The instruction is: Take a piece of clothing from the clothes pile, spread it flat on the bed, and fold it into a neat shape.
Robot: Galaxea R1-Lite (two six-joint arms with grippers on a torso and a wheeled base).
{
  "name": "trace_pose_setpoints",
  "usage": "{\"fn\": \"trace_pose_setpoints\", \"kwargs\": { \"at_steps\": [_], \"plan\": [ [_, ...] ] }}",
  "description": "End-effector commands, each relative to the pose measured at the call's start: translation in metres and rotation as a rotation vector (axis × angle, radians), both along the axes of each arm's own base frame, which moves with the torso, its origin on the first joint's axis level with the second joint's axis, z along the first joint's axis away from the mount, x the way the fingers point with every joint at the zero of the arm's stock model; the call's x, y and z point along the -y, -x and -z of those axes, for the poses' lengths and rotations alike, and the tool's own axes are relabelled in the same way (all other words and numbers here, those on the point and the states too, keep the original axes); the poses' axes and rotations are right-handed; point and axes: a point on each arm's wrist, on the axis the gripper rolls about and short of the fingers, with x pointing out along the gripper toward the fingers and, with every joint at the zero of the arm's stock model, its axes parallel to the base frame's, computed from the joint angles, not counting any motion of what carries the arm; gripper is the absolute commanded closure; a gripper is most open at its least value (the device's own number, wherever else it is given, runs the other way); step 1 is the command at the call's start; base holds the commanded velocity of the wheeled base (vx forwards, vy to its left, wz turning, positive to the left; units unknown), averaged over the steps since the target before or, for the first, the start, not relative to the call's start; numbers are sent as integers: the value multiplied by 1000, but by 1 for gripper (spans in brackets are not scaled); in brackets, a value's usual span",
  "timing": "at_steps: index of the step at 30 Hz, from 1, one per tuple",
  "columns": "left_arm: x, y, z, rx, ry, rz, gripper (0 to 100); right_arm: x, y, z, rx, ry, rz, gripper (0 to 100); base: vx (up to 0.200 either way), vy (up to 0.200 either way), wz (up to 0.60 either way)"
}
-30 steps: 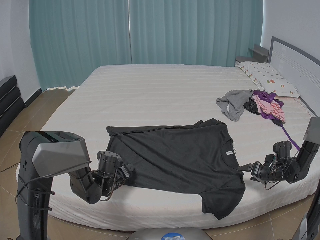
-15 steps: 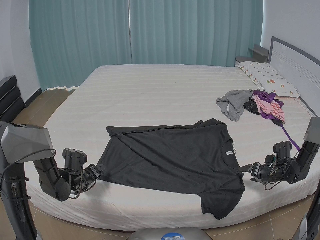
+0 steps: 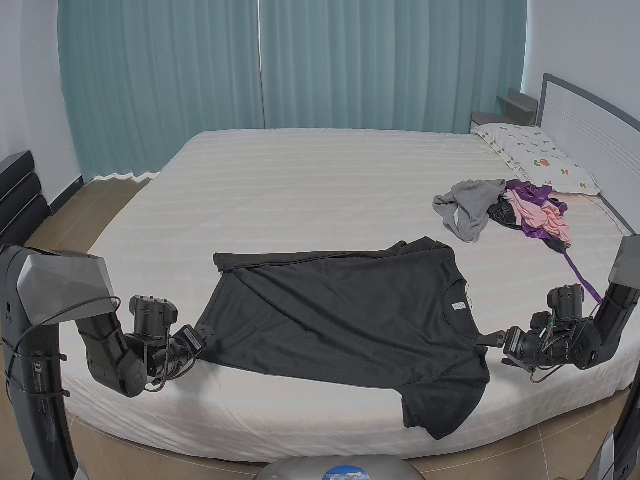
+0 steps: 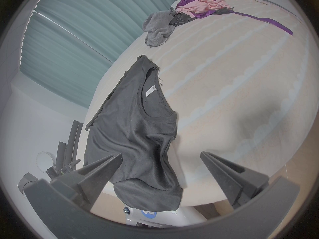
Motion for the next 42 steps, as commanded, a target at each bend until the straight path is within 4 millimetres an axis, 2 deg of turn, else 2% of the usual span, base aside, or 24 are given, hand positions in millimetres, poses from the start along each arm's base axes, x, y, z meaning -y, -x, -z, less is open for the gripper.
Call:
{"fn": "trace_pose_setpoints", "kwargs": {
  "at_steps": [1,9,10,19,22,23,30,42],
  "plan": [
    [1,-8,12,-12,-3,-3,0,0,5,-7,10,-2,1,0,0,0,0],
    [2,-9,12,-8,-10,8,0,-3,16,-4,-15,-12,-31,0,0,0,0],
    [2,-9,12,-10,-11,9,100,-4,16,-3,-21,-10,-35,0,0,0,0],
    [1,-4,12,-22,-13,6,100,-5,9,7,-38,-13,-38,0,0,0,0],
    [-1,5,11,-43,-17,6,100,-5,6,10,-37,-21,-30,0,0,0,0],
    [-4,14,8,-57,-20,0,100,-7,2,13,-24,-21,-33,0,0,0,0],
    [-14,29,-9,-51,-24,-21,100,-6,-14,15,-1,-67,19,0,0,0,0],
    [-19,56,-12,-110,-89,32,100,-13,-48,22,46,-63,20,0,0,0,0]
  ]
}}
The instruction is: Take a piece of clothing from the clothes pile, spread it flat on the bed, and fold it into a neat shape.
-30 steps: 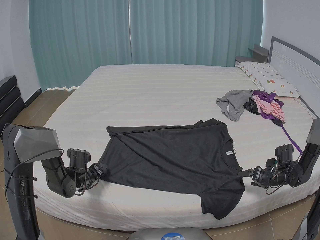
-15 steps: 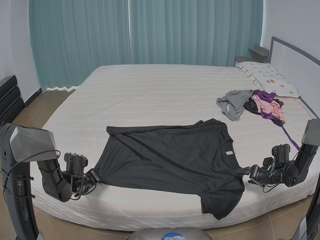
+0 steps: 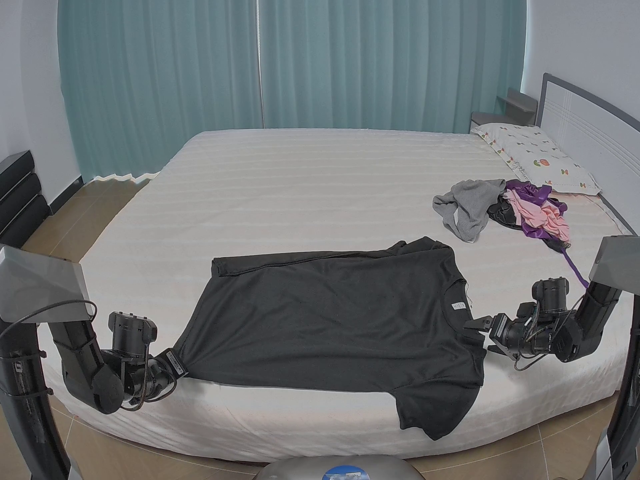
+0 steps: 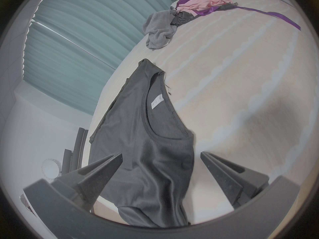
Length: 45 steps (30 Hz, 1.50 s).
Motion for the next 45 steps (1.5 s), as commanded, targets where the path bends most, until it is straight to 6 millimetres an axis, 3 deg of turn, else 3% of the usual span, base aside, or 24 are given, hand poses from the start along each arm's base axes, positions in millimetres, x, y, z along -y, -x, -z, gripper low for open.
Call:
{"fn": "trace_pose_setpoints", "kwargs": {
  "at_steps": [1,17,18,28,40,45],
  "plan": [
    [-2,7,-5,-4,-15,11,100,-7,-12,8,4,9,-17,0,0,0,0],
    [-4,17,-3,-35,-44,45,100,-17,-17,9,-47,56,-26,0,0,0,0],
    [-4,17,-3,-37,-45,47,100,-17,-17,9,-46,56,-24,100,0,0,0],
    [-3,23,-1,-63,-49,61,100,-6,-30,0,9,73,27,100,0,0,0],
    [0,26,1,-87,-59,100,100,-15,-60,-13,111,70,9,100,0,0,0],
    [1,25,3,-92,-56,103,100,-16,-66,-6,110,70,7,100,0,0,0]
  ]
}}
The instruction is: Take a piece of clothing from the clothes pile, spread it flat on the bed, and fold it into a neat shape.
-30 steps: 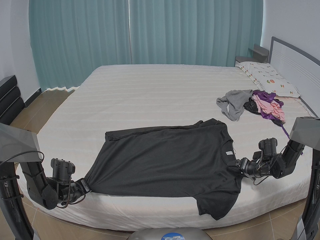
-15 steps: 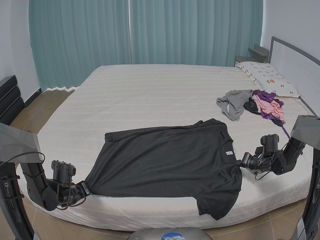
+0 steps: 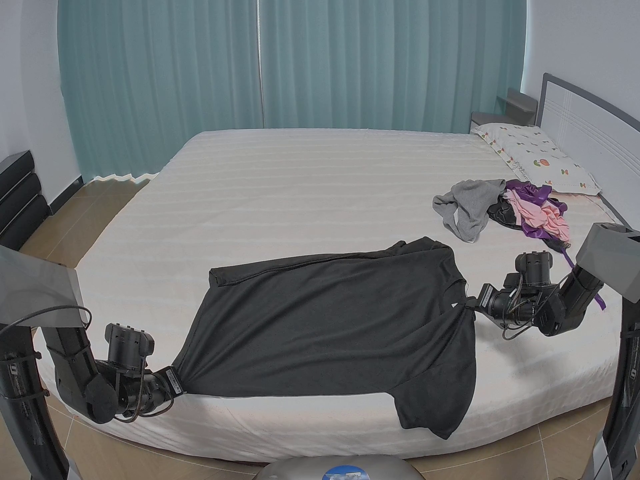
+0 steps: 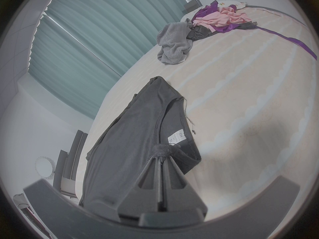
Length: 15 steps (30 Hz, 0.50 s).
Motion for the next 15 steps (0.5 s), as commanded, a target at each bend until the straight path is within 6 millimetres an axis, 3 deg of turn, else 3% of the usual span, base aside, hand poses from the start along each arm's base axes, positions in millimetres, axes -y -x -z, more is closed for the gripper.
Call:
{"fn": "trace_pose_setpoints", "kwargs": {
  "at_steps": [1,2,3,10,15],
  "plan": [
    [0,-1,3,-6,1,1,100,-2,-5,9,-8,0,-6,100,0,0,0],
    [0,-1,3,-7,1,1,100,-3,-4,10,-11,-1,-10,100,0,0,0],
    [0,-1,4,-9,1,1,100,-3,-3,9,-11,-2,-9,0,0,0,0],
    [0,-1,6,-17,0,1,100,7,9,-7,4,-9,9,0,0,0,0],
    [0,0,5,-15,0,0,100,17,30,-22,1,-38,-12,0,0,0,0]
  ]
}}
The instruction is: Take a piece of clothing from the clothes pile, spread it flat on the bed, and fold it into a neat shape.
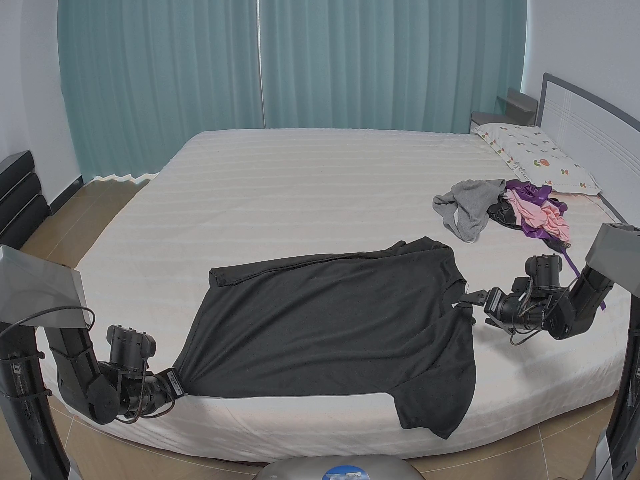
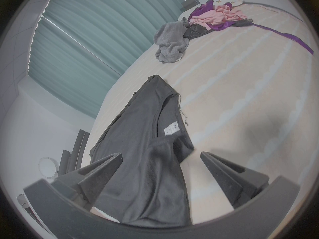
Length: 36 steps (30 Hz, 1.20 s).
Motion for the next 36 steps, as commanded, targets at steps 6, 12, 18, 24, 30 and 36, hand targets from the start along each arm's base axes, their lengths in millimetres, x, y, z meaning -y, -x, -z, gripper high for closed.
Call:
{"fn": "trace_pose_setpoints", "kwargs": {
  "at_steps": [6,12,18,24,30,36],
  "plan": [
    [0,1,1,-3,0,2,100,4,73,-8,-59,40,-179,0,0,0,0],
    [1,2,0,-4,22,17,100,-6,97,4,-136,34,-256,0,0,0,0],
    [1,2,1,-10,23,18,100,-16,101,16,-185,32,-287,0,0,0,0],
    [1,2,3,-17,24,17,100,-26,101,23,-206,44,-320,0,0,0,0],
    [1,2,3,-17,24,16,100,-31,100,26,-209,78,-318,0,0,0,0],
    [1,2,3,-17,24,16,100,-32,96,32,-194,106,-310,100,0,0,0]
  ]
}}
